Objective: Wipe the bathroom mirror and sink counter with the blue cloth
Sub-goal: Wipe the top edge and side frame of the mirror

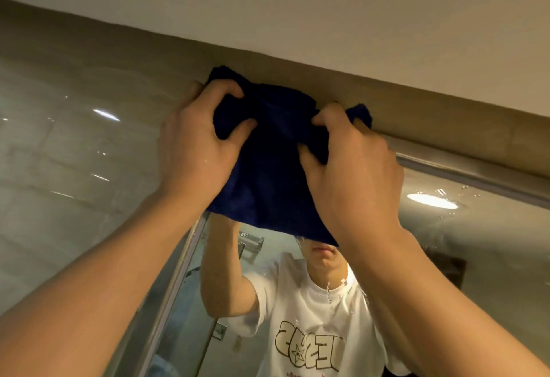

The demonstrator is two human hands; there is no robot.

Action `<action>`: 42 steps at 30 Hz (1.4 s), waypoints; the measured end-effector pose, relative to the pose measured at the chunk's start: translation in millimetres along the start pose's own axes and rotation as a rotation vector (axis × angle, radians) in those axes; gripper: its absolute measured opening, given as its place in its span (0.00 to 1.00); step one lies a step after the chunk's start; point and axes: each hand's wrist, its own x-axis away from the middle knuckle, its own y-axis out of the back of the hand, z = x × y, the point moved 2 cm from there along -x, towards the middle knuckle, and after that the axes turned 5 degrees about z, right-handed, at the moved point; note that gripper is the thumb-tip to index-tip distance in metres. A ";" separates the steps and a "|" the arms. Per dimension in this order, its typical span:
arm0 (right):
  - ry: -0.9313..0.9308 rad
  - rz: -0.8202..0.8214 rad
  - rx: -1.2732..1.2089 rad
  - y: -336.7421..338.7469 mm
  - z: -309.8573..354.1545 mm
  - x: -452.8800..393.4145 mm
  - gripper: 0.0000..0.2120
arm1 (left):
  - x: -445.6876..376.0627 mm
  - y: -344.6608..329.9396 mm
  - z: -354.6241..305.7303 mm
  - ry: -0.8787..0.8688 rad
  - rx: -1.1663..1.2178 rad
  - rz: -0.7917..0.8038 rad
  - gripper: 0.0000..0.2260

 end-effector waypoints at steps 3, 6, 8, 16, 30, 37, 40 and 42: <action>-0.021 -0.007 -0.032 0.6 -1.1 2.1 0.16 | -0.4 0.7 -1.8 0.028 0.053 0.008 0.14; -0.105 -0.073 -0.080 12.3 -20.0 14.5 0.16 | 2.2 -8.9 -23.4 0.015 0.107 0.055 0.14; -0.178 -0.130 -0.072 24.1 -36.6 29.1 0.17 | 10.2 -22.1 -49.1 -0.050 0.073 0.083 0.12; -0.196 -0.179 0.015 17.2 -13.2 18.2 0.17 | 4.3 -12.3 -30.4 -0.077 0.004 0.076 0.10; -0.136 -0.019 0.116 28.4 -16.3 8.0 0.13 | 7.5 -15.1 -35.9 0.174 0.202 0.038 0.11; -0.249 -0.124 0.124 58.4 -68.1 39.2 0.13 | 31.2 -51.5 -99.2 0.028 0.165 0.124 0.09; -0.243 -0.153 0.071 49.0 -65.7 37.2 0.13 | 27.5 -46.8 -90.0 0.026 0.158 0.151 0.09; -0.226 -0.159 0.041 40.5 -63.2 36.2 0.14 | 24.5 -42.5 -83.5 0.037 0.152 0.159 0.10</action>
